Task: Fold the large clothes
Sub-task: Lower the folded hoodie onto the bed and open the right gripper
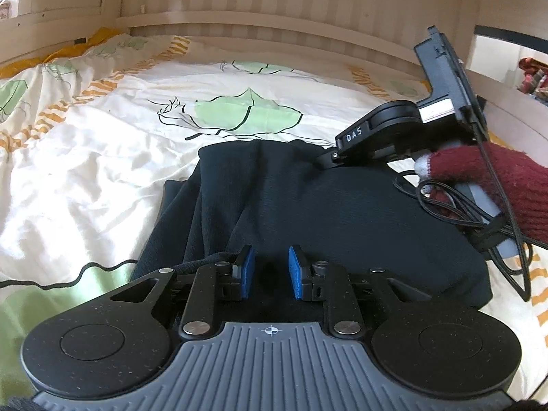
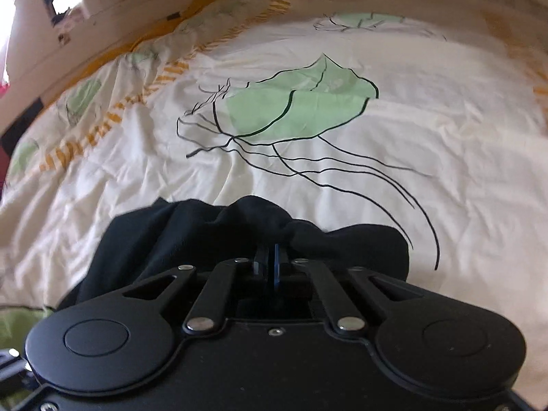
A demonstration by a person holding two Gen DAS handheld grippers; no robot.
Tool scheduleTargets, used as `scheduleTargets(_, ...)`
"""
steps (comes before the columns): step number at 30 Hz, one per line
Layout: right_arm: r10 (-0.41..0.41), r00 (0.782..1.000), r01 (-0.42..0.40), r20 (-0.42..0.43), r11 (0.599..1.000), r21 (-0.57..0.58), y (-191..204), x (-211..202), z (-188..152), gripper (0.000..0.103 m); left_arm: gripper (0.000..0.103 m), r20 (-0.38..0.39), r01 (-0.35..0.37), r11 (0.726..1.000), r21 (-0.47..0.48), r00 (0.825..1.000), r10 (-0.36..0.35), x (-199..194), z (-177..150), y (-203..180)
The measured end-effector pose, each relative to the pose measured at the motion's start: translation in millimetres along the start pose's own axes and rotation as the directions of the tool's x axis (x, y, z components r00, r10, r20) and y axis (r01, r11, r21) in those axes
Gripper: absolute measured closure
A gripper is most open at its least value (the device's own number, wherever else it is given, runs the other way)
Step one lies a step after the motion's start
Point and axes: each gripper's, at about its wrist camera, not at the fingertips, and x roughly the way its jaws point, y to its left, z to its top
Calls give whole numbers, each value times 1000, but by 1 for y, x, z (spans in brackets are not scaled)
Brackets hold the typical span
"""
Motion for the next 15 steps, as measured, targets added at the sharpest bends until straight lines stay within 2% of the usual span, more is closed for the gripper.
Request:
scheduleTargets(2, 2, 1000, -2, 22, 1000, 1, 1, -7, -3, 101, 80, 2, 2, 1000, -2, 1000, -2, -2, 1, 0)
scheduleTargets(5, 15, 997, -16, 73, 1000, 9, 4, -20, -5, 85, 80, 3, 20, 999, -28, 1000, -20, -3, 3, 4)
scheduleTargets(6, 11, 996, -12, 89, 1000, 16, 5, -24, -5, 77, 78, 1, 27, 999, -37, 1000, -27, -4, 5, 5)
scheduleTargets(7, 6, 994, -9, 112, 1000, 25, 7, -31, -7, 62, 71, 0, 38, 998, -46, 999, -38, -6, 7, 6)
scheduleTargets(8, 8, 991, -13, 133, 999, 32, 8, -38, -9, 54, 66, -1, 44, 998, -52, 999, -44, -7, 9, 6)
scheduleTargets(10, -6, 984, -1, 180, 999, 39, 12, -55, -13, 29, 29, 13, 48, 997, -52, 999, -47, -13, 13, 4)
scheduleTargets(11, -27, 979, 19, 200, 999, 39, 15, -64, -14, 26, 21, 21, 49, 998, -45, 999, -48, -16, 16, 3)
scheduleTargets(12, -42, 975, 34, 217, 999, 38, 17, -72, -16, 25, 9, 23, 33, 999, -37, 999, -32, -19, 18, 1)
scheduleTargets(14, -61, 967, 51, 248, 998, 45, 18, -89, -21, 21, 5, 39, -4, 1000, -25, 999, 5, -28, 22, -2)
scheduleTargets(15, -74, 963, 62, 259, 997, 53, 19, -98, -23, 11, 4, 45, -8, 1000, -24, 999, 9, -31, 23, -2)
